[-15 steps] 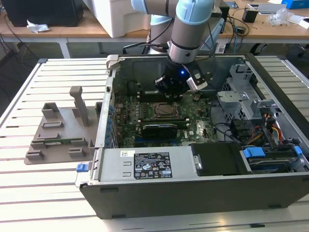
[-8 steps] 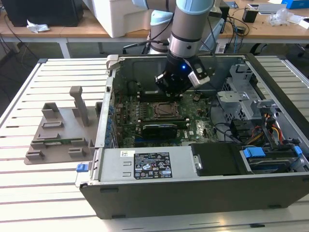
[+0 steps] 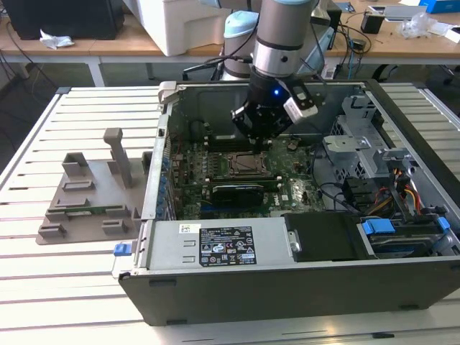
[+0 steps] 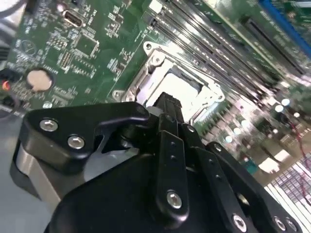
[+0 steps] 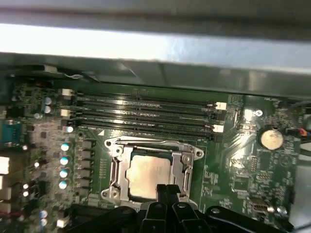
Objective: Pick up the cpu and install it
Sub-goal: 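Install the first cpu locking lever, then install the second cpu locking lever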
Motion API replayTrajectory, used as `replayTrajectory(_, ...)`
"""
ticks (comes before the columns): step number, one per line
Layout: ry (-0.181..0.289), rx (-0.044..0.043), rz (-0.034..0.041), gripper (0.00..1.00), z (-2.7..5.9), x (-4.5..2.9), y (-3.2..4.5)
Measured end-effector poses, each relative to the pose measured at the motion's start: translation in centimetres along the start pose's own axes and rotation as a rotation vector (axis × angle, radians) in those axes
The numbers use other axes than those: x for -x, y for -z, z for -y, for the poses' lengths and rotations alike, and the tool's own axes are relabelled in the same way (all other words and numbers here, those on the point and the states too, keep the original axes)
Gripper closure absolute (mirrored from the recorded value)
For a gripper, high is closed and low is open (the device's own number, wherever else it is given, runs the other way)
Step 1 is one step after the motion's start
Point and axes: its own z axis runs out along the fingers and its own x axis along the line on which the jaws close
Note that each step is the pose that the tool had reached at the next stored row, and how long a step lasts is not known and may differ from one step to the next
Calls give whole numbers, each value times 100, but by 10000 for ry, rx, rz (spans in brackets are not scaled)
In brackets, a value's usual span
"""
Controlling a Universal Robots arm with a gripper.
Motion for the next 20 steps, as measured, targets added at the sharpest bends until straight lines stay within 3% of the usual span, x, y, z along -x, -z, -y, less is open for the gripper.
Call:
replayTrajectory(2,0,0,0,89,7,-12,124)
replayTrajectory(3,0,0,0,89,14,-25,267)
replayTrajectory(4,0,0,0,89,15,-27,284)
replayTrajectory(18,1,0,0,89,15,-28,289)
replayTrajectory(19,0,-1,-1,89,59,-31,286)
replayTrajectory(20,1,13,2,89,168,-40,271)
